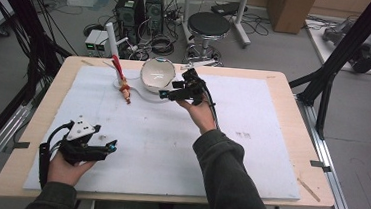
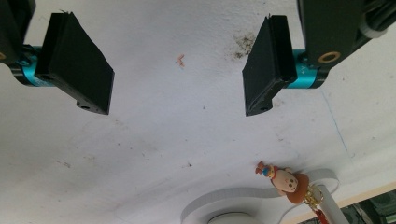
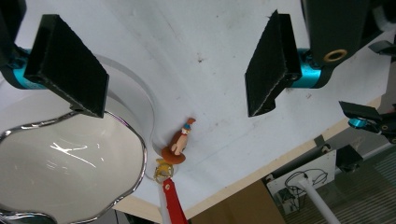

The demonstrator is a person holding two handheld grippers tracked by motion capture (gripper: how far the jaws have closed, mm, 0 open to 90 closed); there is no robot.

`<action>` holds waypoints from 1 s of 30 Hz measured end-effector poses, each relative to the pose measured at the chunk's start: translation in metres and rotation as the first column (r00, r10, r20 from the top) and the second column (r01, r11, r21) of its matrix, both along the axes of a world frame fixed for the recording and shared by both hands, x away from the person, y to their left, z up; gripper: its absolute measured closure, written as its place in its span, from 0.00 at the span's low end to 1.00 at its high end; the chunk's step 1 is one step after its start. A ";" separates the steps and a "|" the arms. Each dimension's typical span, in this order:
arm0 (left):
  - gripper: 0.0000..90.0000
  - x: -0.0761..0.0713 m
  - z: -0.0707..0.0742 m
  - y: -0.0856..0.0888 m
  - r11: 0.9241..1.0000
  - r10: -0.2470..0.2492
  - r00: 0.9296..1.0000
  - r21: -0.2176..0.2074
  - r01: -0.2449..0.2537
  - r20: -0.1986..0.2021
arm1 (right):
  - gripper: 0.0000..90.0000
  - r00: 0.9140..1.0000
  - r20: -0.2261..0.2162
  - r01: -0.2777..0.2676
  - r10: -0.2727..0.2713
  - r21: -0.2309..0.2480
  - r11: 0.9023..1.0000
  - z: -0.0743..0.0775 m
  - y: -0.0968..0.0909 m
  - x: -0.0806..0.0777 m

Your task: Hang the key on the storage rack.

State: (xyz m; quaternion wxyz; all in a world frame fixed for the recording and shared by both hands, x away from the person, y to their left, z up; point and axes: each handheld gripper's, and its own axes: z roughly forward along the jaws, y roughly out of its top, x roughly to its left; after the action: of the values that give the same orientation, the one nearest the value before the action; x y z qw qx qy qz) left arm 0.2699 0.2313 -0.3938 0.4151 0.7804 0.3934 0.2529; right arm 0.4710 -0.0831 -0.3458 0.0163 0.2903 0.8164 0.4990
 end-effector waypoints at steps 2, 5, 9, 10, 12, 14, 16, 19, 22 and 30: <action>0.28 0.000 0.000 0.000 1.000 0.001 1.000 0.001 -0.001 -0.002 | 0.23 1.000 0.006 0.003 -0.003 0.002 1.000 -0.001 -0.004 -0.002; 0.28 0.000 -0.001 0.000 1.000 0.002 1.000 -0.005 -0.002 -0.002 | 0.21 1.000 0.002 0.009 -0.009 0.002 1.000 -0.001 -0.009 -0.004; 0.28 0.000 -0.001 0.000 1.000 0.003 1.000 -0.002 -0.003 -0.003 | 0.21 1.000 0.015 0.009 -0.009 0.004 1.000 0.000 -0.014 -0.007; 0.28 0.000 -0.001 0.000 1.000 0.005 1.000 -0.004 -0.005 -0.004 | 0.20 1.000 0.012 0.012 -0.012 0.002 1.000 0.000 -0.015 -0.008; 0.28 0.000 -0.001 0.000 1.000 0.004 1.000 -0.003 -0.004 -0.005 | 0.20 1.000 0.018 0.010 -0.010 0.004 1.000 -0.001 -0.018 -0.009; 0.28 0.000 -0.001 0.000 1.000 0.003 1.000 0.001 -0.003 -0.004 | 0.20 1.000 0.014 0.012 -0.012 0.001 1.000 -0.002 -0.020 -0.010; 0.28 0.000 -0.001 0.000 1.000 0.003 1.000 -0.002 -0.003 -0.006 | 0.19 1.000 0.011 0.012 -0.012 -0.004 1.000 -0.003 -0.022 -0.011; 0.28 0.000 -0.001 0.000 1.000 0.002 1.000 0.001 -0.002 -0.009 | 0.19 1.000 0.020 0.016 -0.016 -0.004 1.000 -0.005 -0.027 -0.012; 0.28 0.000 -0.002 -0.001 1.000 0.002 1.000 0.001 -0.002 -0.011 | 0.19 1.000 0.008 0.021 -0.021 0.000 1.000 -0.007 -0.032 -0.014; 0.28 0.001 -0.002 -0.001 1.000 0.003 1.000 -0.002 -0.004 -0.012 | 0.18 1.000 0.015 0.027 -0.027 0.021 0.999 -0.007 -0.042 -0.018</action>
State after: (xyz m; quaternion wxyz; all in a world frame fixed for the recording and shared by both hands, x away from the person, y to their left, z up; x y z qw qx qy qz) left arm 0.2710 0.2301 -0.3961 0.4129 0.7809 0.3975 0.2484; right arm 0.4530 -0.1248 -0.3525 0.0260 0.2977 0.8069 0.5095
